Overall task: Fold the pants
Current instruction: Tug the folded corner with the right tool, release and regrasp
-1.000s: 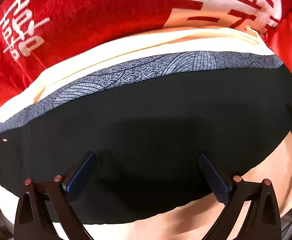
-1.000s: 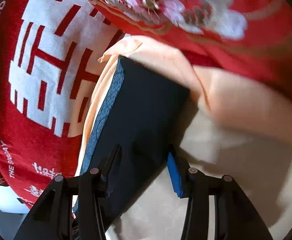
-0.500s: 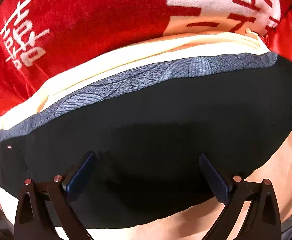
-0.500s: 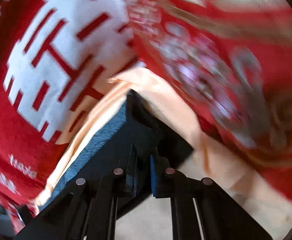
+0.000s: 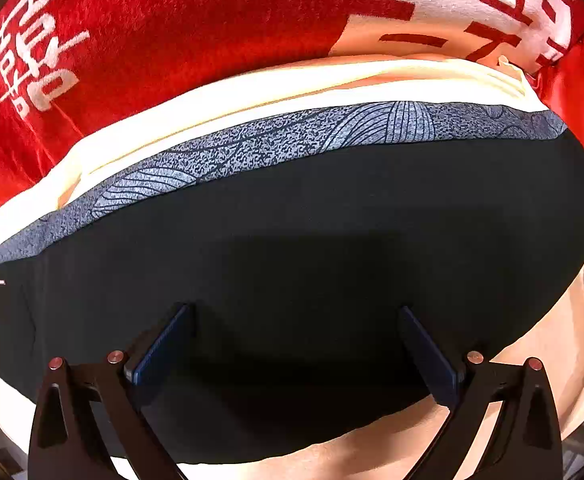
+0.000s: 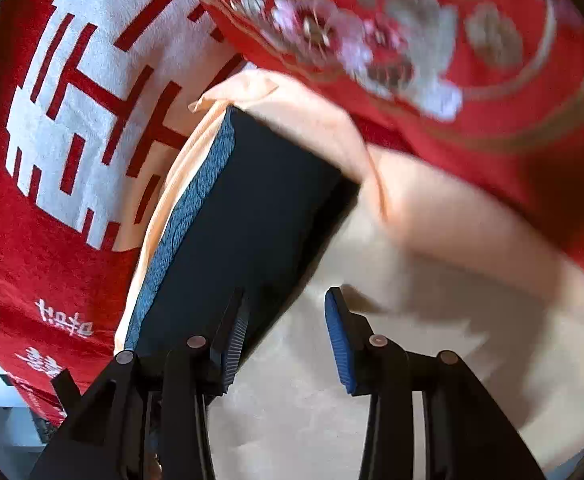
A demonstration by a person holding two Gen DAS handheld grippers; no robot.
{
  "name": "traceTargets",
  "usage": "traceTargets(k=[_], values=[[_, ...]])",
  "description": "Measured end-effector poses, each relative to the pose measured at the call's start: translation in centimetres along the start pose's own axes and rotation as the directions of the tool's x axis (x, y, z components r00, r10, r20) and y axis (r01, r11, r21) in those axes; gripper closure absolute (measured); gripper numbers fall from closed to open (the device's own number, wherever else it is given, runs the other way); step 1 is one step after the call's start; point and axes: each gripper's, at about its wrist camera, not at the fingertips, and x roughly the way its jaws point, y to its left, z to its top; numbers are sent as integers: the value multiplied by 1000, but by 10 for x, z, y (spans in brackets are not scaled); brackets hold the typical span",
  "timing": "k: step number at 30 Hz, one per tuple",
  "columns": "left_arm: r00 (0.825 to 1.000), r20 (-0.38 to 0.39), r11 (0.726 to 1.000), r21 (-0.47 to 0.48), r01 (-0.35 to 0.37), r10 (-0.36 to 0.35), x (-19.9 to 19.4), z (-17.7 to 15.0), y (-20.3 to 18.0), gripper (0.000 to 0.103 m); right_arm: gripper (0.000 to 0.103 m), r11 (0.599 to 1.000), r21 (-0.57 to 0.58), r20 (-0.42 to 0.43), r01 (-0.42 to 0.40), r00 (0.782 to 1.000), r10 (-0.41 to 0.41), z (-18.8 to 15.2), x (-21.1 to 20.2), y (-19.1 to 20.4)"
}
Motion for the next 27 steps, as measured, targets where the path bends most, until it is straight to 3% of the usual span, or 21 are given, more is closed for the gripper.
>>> traceTargets(k=[7,18,21,24,26,27], values=[[1000,2,1000,1,3,-3,-4,-3,8,0,60,990,59,25,-130,991,129,5,21,-6],[1000,16,1000,2,-1,0,-5,-11,0,0,58,980,72,57,-187,981,183,24,49,5],[1000,18,1000,2,1,-1,-6,-13,0,0,85,987,96,-2,-127,992,127,30,51,8],[1000,3,1000,7,0,0,-7,-12,0,1,87,993,45,5,-107,994,107,30,41,20],[1000,-7,1000,3,28,-27,-13,-8,-1,16,88,995,-13,22,-101,995,101,27,31,32],[999,-9,999,2,41,-41,-16,-5,-2,28,88,994,-38,28,-100,994,101,26,27,38]])
